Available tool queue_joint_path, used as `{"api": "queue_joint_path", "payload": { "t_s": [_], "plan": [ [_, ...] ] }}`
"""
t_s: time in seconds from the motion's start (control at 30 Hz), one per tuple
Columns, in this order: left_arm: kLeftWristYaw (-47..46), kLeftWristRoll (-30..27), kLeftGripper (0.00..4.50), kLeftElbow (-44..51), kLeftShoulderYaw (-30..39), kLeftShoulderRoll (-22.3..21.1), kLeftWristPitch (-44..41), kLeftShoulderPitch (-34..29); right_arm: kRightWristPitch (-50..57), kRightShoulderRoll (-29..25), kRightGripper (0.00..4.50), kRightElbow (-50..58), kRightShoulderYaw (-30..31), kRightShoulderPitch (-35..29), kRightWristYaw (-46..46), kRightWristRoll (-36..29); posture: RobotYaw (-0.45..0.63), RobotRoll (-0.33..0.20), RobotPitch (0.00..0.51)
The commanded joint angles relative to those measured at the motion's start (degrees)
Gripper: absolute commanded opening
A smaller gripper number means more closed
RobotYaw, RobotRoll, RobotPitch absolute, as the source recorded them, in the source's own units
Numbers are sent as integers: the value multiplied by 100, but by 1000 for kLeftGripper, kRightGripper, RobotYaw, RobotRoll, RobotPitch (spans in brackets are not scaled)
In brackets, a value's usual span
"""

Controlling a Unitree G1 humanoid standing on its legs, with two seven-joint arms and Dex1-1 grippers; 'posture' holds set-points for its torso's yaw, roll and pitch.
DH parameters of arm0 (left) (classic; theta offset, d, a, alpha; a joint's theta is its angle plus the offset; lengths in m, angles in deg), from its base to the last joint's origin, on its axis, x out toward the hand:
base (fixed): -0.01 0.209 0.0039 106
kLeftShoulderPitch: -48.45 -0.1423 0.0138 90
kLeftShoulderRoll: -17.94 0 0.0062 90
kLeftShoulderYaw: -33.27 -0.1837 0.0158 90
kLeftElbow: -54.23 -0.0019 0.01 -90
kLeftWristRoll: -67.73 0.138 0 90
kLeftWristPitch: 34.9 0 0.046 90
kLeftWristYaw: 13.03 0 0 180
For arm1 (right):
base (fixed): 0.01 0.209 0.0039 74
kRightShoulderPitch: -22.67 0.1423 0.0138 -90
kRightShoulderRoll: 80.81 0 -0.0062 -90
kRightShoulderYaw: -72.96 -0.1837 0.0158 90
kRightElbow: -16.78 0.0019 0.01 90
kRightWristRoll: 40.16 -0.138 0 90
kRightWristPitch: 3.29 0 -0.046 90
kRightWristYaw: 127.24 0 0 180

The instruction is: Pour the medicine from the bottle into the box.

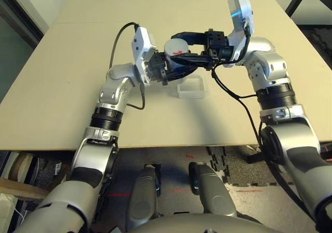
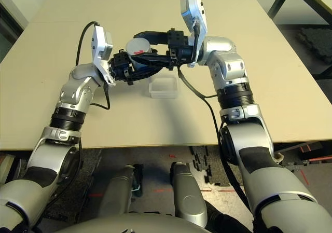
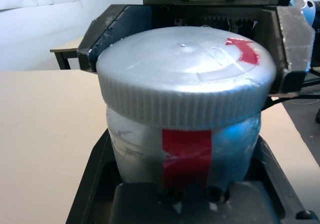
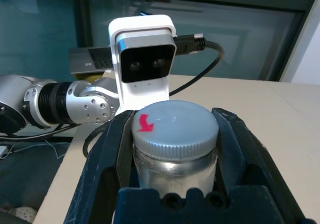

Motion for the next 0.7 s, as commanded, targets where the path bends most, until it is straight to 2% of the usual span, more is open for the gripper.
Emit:
{"api": "queue_joint_path", "payload": {
  "t_s": [0.03, 0.2, 0.7],
  "plan": [
    [-334, 154, 2579, -278, -118, 65, -418, -48, -231, 646, 2935, 144, 503, 367, -1000, -204, -133, 0, 175],
    [-321, 161, 2579, -205, -102, 79, -450, -98, -432, 557, 4500, -368, 264, 411, -819, 2, -135, 0, 176],
    [-285, 164, 2579, -136, -143, 50, -440, -132, -738, 234, 4500, -888, 75, 259, -300, 492, -141, 0, 173]
  ]
}}
